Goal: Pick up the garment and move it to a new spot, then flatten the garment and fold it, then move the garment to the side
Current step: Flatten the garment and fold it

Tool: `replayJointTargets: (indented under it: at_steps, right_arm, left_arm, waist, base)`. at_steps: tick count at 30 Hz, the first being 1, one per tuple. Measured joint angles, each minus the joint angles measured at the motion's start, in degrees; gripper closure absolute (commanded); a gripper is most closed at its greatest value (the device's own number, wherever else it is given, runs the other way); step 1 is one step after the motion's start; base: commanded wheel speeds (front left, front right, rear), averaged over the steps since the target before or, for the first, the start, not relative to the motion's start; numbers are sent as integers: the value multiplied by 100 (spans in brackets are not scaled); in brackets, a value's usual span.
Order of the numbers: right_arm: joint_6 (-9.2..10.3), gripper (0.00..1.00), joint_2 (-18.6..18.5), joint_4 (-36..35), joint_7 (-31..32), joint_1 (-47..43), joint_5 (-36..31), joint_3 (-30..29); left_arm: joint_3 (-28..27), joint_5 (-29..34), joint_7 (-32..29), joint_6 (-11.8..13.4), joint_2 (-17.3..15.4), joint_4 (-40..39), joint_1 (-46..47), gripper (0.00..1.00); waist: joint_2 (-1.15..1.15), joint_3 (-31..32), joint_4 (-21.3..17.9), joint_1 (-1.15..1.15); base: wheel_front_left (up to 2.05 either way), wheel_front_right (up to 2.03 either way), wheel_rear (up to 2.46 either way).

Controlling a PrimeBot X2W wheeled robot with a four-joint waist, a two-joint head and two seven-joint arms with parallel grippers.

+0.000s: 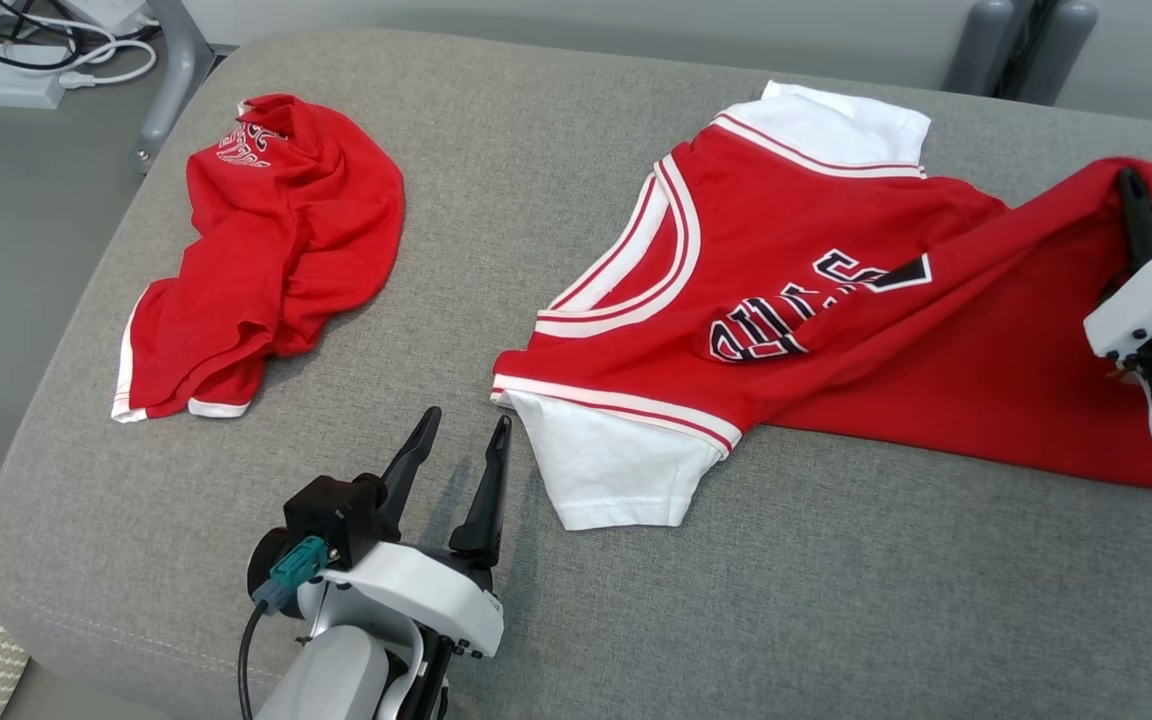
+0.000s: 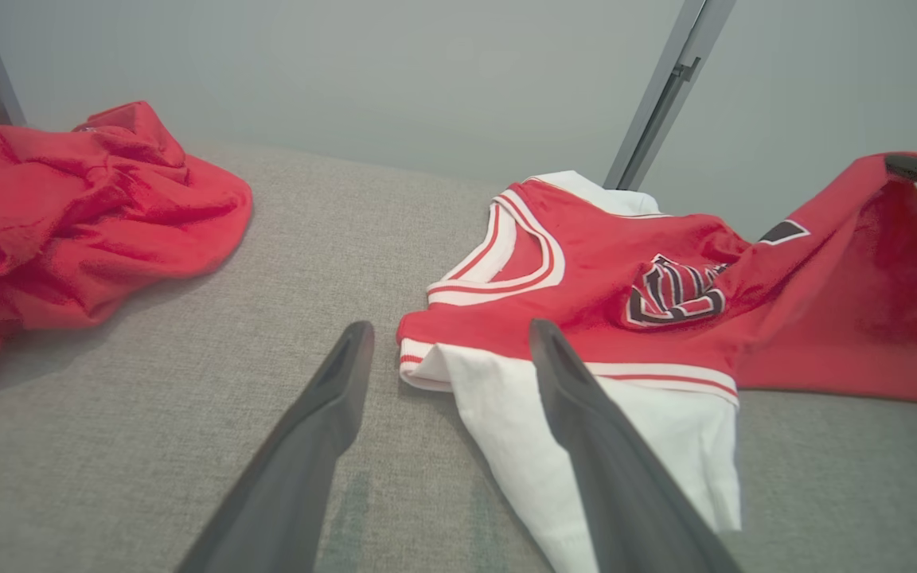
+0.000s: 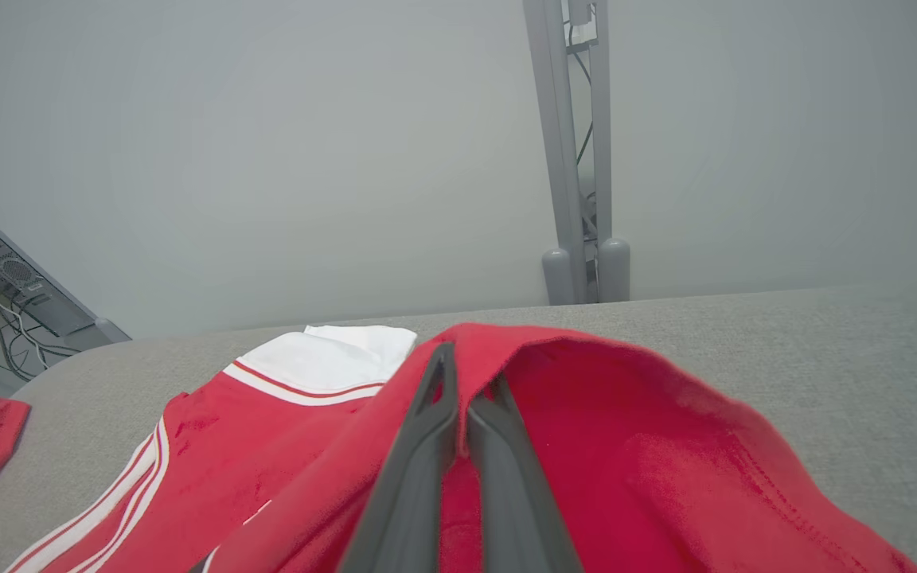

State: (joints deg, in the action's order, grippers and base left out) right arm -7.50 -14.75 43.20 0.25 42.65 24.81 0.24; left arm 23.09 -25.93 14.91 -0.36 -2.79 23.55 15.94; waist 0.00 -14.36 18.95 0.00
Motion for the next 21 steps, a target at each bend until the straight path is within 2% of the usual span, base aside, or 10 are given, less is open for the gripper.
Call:
replayJointTargets:
  at_steps: [4, 9, 21]
  right_arm:
    - [0, 100, -44, -570, 339, -151, 176, 13]
    - [0, 100, 33, -1427, 1046, -811, 460, 46]
    - [0, 100, 258, -3866, 3090, -2882, 1023, -211]
  left_arm:
    - [-53, -42, 1, 43, -2, 14, -62, 0]
    - [-200, -12, 0, 42, -2, 35, -156, 0]
    - [-503, 137, 1, -20, 2, 86, -376, 0]
  waist:
    - [0, 92, -53, 0]
    - [0, 224, -277, 0]
    - [0, 683, -1159, 0]
  base:
    - [0, 0, 0]
    - [0, 0, 0]
    - [0, 0, 0]
